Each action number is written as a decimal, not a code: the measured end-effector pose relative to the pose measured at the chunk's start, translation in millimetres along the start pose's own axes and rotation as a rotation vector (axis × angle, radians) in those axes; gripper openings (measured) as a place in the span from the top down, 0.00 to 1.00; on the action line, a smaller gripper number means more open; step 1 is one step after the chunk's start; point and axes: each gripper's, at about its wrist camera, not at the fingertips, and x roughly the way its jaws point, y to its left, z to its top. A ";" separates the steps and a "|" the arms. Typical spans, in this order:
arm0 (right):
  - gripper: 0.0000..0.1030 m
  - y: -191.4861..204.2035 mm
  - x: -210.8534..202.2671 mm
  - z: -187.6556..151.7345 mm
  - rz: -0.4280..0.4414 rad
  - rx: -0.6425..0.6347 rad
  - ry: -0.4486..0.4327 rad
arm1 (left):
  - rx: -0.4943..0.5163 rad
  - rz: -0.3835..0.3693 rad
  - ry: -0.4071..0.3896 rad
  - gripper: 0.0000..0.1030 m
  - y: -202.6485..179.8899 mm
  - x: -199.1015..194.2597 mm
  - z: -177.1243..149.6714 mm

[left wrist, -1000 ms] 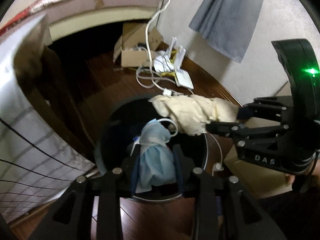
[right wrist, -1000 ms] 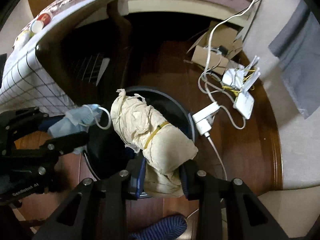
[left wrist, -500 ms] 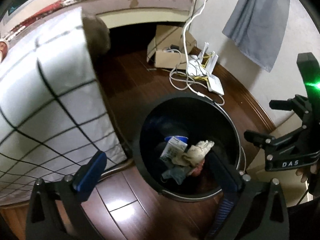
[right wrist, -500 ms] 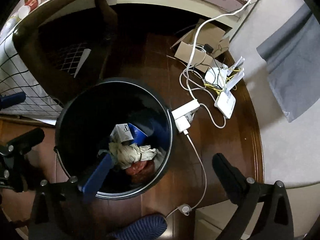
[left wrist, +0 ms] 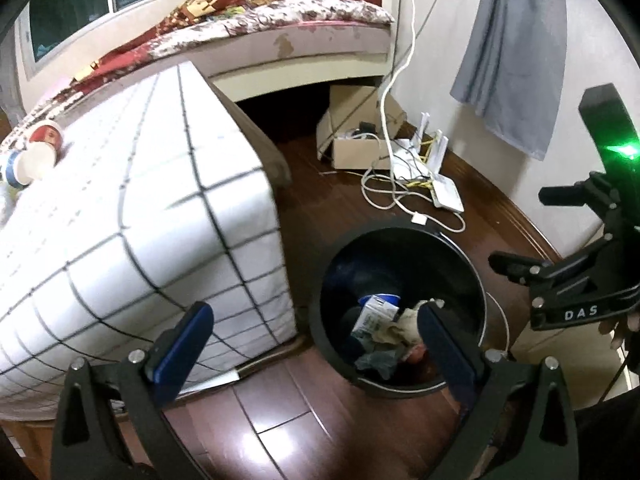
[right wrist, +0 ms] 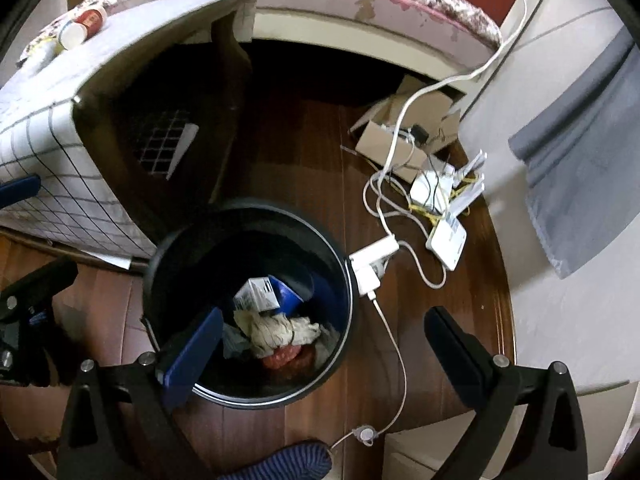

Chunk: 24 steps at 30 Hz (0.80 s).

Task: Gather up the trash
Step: 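Withdraw both tools from the bin back toward the table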

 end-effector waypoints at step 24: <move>0.01 76.8 -64.2 88.4 0.125 -0.074 -0.236 | -0.222 0.169 -0.151 0.01 123.4 -66.7 16.4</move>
